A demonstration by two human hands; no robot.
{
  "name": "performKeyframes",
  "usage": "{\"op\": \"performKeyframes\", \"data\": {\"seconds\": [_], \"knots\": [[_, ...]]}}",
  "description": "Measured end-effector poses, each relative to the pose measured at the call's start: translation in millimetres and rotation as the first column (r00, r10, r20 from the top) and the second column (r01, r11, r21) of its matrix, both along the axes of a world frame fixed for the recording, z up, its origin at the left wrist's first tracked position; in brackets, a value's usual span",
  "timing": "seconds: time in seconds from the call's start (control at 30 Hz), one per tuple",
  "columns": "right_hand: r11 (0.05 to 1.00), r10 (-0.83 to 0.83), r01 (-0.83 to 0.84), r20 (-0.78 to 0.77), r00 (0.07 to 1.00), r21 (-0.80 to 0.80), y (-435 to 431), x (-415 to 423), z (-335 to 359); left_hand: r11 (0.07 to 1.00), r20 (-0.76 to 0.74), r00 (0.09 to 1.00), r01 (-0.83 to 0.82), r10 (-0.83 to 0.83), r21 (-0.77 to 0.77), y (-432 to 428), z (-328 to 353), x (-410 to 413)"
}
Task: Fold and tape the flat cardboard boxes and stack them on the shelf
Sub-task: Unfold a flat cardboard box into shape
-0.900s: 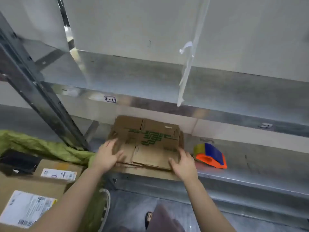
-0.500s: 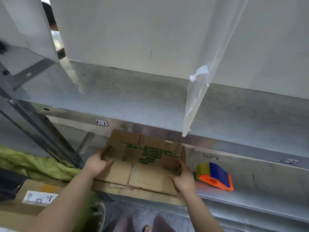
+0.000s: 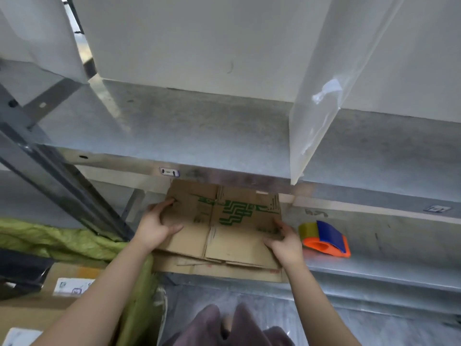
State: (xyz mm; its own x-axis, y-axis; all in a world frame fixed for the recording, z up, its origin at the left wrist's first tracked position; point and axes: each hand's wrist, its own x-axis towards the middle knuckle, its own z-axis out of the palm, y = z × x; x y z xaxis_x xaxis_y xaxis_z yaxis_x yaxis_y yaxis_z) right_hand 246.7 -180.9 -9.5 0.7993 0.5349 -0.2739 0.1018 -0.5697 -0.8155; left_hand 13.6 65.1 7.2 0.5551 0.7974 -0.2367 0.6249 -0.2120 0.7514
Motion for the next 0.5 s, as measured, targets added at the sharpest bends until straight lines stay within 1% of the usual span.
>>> {"op": "performKeyframes", "data": {"seconds": [0.1, 0.2, 0.27, 0.4, 0.5], "knots": [[0.999, 0.002, -0.002, -0.014, 1.0, 0.038, -6.2, -1.0, 9.1, 1.0, 0.035, 0.999, -0.004, 0.004, 0.002, -6.1, 5.8, -5.7], [1.0, 0.012, -0.013, 0.04, 0.999, 0.01, -19.2, -1.0, 18.1, 1.0, 0.039, 0.999, -0.009, 0.008, 0.012, -18.3, 10.7, -9.4], [1.0, 0.007, -0.008, 0.063, 0.998, 0.012, -33.2, 1.8, 24.2, 1.0, 0.077, 0.997, -0.024, 0.024, 0.003, -31.9, 13.1, -7.4], [1.0, -0.002, -0.002, 0.121, 0.993, 0.031, -66.8, 19.1, 33.8, 1.0, 0.145, 0.989, -0.023, 0.024, -0.007, -67.8, 17.2, 10.6], [1.0, -0.007, 0.003, 0.156, 0.988, 0.027, -98.7, 39.8, 35.4, 1.0, 0.143, 0.99, 0.01, -0.008, -0.01, -99.7, 20.9, 32.2]]}}
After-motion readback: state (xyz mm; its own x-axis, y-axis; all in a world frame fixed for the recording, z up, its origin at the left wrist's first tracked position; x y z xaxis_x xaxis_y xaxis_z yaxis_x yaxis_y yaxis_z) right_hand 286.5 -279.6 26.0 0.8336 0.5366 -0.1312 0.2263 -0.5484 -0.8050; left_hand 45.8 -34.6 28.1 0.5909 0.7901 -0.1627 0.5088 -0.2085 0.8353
